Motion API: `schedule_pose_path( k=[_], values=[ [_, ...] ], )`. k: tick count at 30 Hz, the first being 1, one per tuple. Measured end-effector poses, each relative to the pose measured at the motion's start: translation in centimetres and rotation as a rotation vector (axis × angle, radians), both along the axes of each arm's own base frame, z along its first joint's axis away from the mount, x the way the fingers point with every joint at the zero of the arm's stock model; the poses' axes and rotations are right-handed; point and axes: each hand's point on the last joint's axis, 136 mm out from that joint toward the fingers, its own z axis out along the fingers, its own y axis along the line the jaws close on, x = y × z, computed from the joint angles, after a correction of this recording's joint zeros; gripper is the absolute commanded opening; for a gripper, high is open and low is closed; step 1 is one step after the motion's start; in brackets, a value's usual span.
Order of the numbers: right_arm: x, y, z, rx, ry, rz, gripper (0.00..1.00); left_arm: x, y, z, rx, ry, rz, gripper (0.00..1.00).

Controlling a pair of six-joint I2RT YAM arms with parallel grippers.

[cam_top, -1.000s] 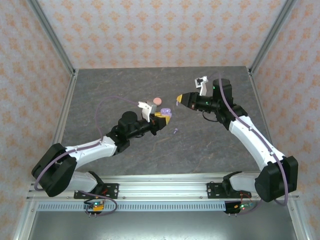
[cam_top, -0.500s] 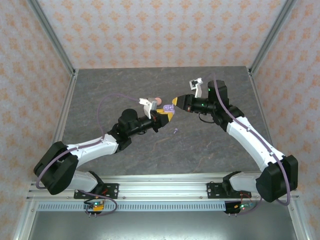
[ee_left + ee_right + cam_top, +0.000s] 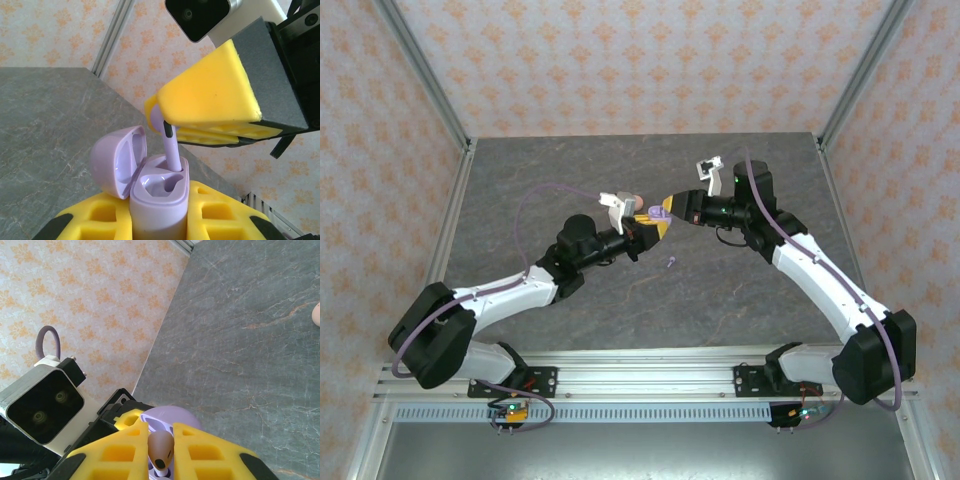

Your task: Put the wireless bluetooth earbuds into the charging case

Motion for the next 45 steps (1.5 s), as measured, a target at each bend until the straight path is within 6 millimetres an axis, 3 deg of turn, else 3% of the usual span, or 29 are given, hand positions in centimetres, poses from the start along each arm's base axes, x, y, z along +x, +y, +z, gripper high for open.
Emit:
schedule_pose_path(
  k=[21, 29, 35, 45],
  values=[
    [-0.3, 0.0, -0.7, -0.025, 0.010, 0.009, 0.17, 0.1, 0.0, -0.2, -0.006, 0.019, 0.004, 0.09],
    [-0.9, 0.0, -1.1, -0.055, 0.009, 0.033, 0.27, 0.1, 0.0, -0.3, -0.003, 0.020, 0.003, 0.09],
    [-1.0, -0.1, -1.2, -0.071, 0.004, 0.040, 0.43, 0.1, -0.1, -0.4, 0.000, 0.022, 0.001, 0.09],
    [-0.9, -0.9, -2.4, -0.145, 0.034, -0.003, 0.51, -0.3, 0.3, -0.2, 0.029, 0.004, 0.003, 0.09]
  ],
)
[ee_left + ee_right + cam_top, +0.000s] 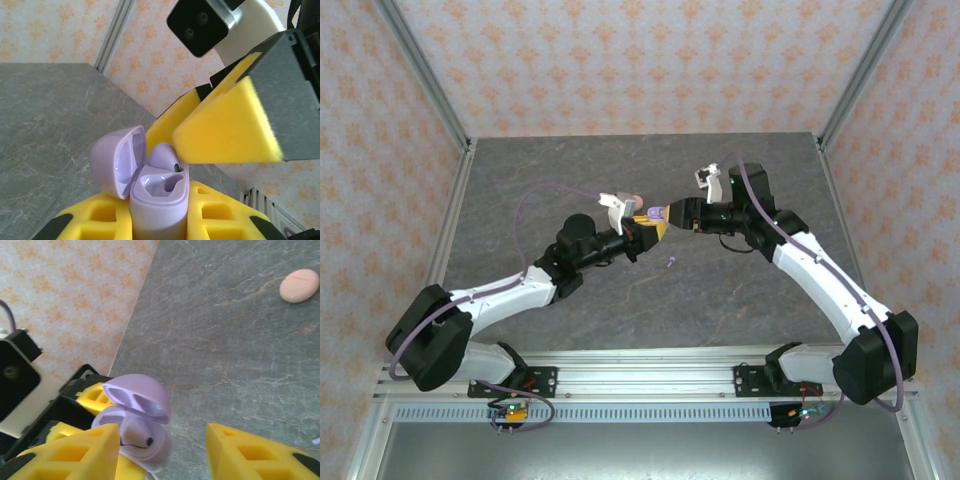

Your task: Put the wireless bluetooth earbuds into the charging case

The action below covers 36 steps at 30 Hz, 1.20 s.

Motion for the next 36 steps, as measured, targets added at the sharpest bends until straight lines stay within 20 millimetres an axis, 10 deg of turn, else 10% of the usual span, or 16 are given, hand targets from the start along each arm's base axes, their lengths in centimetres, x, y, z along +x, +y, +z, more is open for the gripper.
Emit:
schedule_pose_path(
  k=[15, 27, 36],
  values=[
    [1.0, -4.2, -0.4, -0.164, -0.053, -0.221, 0.55, -1.5, 2.4, -1.0, 0.191, -0.040, 0.034, 0.08],
    [2.3, -5.6, -14.2, -0.461, 0.325, -0.275, 0.51, -3.1, 5.3, 0.5, 0.283, -0.102, 0.099, 0.08],
    [1.8, -4.7, -18.4, -0.479, 0.479, -0.273, 0.50, -3.9, 6.6, -0.1, 0.292, -0.104, 0.128, 0.09]
  ],
)
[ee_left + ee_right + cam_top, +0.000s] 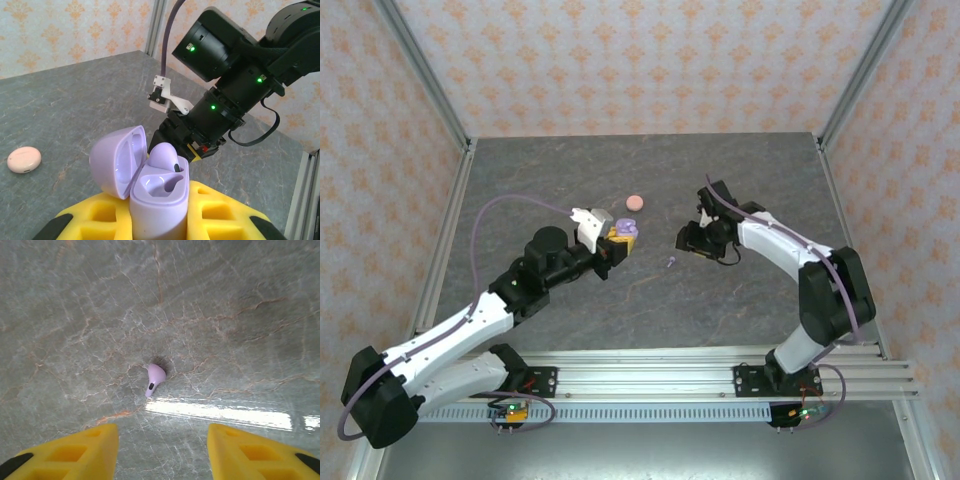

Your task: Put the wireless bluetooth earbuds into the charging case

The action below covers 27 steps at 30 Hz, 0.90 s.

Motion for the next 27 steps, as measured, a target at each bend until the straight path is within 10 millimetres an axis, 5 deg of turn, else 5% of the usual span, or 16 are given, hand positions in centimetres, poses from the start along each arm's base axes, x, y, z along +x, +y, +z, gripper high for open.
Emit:
schedule_pose_path(
  k=[8, 27],
  values=[
    [-0.7, 1.7, -3.4, -0.024, 0.101, 0.034, 0.48, -0.1, 0.4, -0.1, 0.001, -0.004, 0.015, 0.09],
    [0.9, 3.3, -4.4, -0.026, 0.112, 0.049, 0.46, -0.1, 0.4, 0.0, -0.002, -0.007, 0.015, 0.09]
  ],
)
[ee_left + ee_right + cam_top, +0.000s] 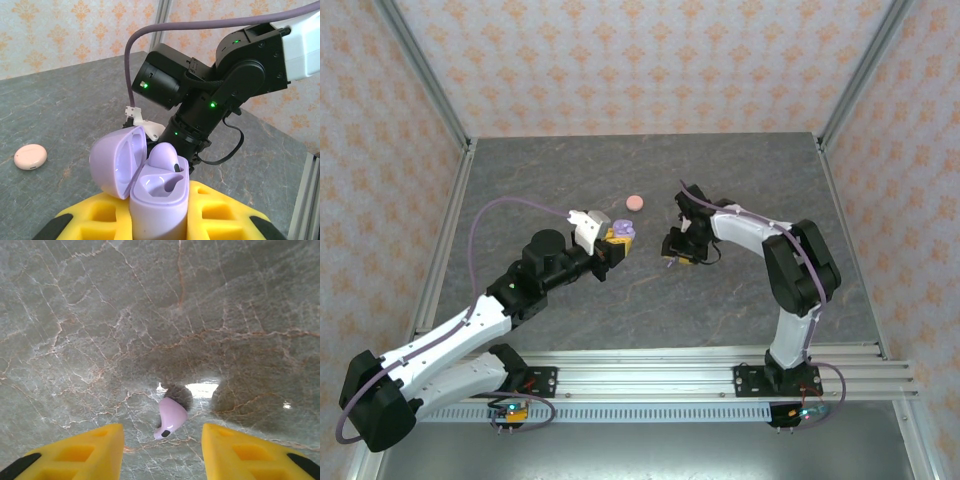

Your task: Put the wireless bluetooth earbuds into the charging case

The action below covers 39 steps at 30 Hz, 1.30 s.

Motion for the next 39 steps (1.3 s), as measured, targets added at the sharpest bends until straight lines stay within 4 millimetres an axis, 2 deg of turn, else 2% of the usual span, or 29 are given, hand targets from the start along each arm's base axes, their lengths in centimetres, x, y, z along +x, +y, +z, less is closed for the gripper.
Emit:
schedule_pose_path(
  k=[11, 17, 22, 30, 35, 39],
  values=[
    [0.6, 0.5, -1.1, -0.015, 0.025, 0.010, 0.46, 0.0, 0.0, 0.0, 0.000, 0.000, 0.000, 0.09],
    [1.1, 1.9, -0.7, -0.009, 0.008, 0.047, 0.46, 0.0, 0.0, 0.0, 0.000, 0.000, 0.000, 0.09],
    [1.2, 2.9, -1.2, -0.021, 0.014, 0.083, 0.46, -0.2, 0.2, 0.3, -0.005, -0.008, 0.004, 0.09],
    [1.3, 2.3, -0.8, -0.078, -0.002, 0.123, 0.46, -0.3, 0.5, 0.4, -0.008, -0.015, 0.015, 0.09],
    [0.7, 1.3, -1.1, -0.133, -0.004, 0.192, 0.45, -0.2, 0.7, 0.1, 0.000, -0.008, 0.023, 0.09],
    [0.1, 1.3, -1.3, -0.177, -0.025, 0.274, 0.45, -0.2, 0.7, 0.0, 0.002, -0.006, 0.025, 0.09]
  ],
)
